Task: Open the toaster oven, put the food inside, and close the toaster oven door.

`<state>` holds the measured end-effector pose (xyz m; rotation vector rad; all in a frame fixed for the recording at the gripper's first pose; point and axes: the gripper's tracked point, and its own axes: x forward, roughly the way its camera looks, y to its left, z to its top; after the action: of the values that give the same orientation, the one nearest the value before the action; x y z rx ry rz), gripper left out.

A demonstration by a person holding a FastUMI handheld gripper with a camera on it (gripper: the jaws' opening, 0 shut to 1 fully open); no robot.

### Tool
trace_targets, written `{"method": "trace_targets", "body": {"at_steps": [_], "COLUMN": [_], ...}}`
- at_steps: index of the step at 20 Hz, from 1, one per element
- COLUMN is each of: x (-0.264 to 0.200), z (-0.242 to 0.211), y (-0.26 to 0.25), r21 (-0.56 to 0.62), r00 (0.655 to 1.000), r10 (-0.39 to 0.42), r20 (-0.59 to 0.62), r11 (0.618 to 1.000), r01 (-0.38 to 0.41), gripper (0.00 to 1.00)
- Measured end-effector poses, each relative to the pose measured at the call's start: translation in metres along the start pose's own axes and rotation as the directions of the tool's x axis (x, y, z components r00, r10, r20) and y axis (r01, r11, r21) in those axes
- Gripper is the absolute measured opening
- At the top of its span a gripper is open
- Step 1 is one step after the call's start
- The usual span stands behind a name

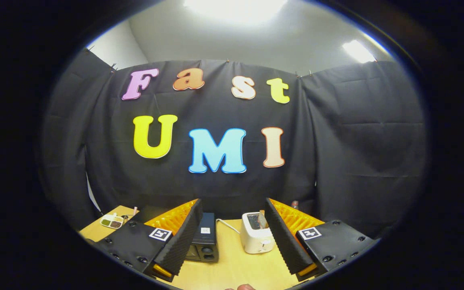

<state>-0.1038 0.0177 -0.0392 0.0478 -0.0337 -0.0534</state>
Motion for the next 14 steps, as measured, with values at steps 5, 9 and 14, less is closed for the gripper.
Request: {"method": "trace_targets", "body": {"at_steps": [5,9,14], "x": [-0.006,0.003,0.006], "z": [-0.017,-0.019,-0.012], "y": [-0.024,-0.009,0.029], "r21": [0.036,0.076,0.061], "r00": [0.998,0.997,0.996], "r10": [-0.042,-0.013,0.055], "r20": [-0.041,-0.072,-0.065], "r11": [0.998,0.997,0.997], "r01": [0.043,0.018,-0.051], "gripper": [0.98,0.98,0.98]}}
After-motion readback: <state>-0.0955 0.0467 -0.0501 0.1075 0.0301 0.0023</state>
